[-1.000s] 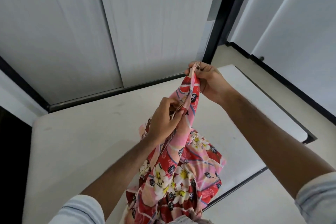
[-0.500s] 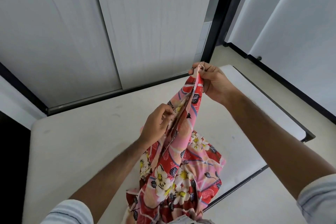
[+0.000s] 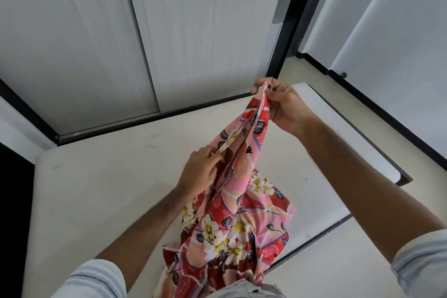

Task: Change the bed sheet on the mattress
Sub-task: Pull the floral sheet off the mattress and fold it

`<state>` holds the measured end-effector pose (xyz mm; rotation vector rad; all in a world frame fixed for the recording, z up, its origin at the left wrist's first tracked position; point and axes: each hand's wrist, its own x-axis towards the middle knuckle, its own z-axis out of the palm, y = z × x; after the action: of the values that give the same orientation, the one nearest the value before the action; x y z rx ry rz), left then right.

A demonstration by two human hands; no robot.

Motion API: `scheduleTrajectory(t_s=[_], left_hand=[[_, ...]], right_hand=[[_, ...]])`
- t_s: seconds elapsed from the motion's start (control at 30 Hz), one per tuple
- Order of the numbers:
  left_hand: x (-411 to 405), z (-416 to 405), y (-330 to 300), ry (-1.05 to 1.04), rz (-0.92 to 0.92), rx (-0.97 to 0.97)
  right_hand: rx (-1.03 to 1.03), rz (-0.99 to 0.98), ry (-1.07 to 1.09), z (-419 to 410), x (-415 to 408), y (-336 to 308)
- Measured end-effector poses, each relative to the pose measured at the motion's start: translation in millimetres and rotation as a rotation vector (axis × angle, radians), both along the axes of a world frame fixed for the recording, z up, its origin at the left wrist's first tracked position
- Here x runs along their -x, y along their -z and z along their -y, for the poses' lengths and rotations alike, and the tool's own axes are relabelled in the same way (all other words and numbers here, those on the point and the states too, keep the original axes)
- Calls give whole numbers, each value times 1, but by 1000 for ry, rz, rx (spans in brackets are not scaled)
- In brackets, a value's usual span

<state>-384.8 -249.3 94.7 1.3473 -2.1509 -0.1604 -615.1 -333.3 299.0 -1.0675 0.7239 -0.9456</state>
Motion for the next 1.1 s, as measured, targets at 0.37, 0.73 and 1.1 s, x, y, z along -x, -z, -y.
scheduleTrajectory(t_s=[0.37, 0.73, 1.1], left_hand=[[-1, -23, 51, -27, 0, -503], [59, 0, 36, 63, -64, -228], [57, 7, 60, -32, -199, -361]], right_hand=[[-11, 144, 35, 6, 36, -10], [-16, 202, 45, 9, 66, -6], [18, 210, 68, 7, 96, -13]])
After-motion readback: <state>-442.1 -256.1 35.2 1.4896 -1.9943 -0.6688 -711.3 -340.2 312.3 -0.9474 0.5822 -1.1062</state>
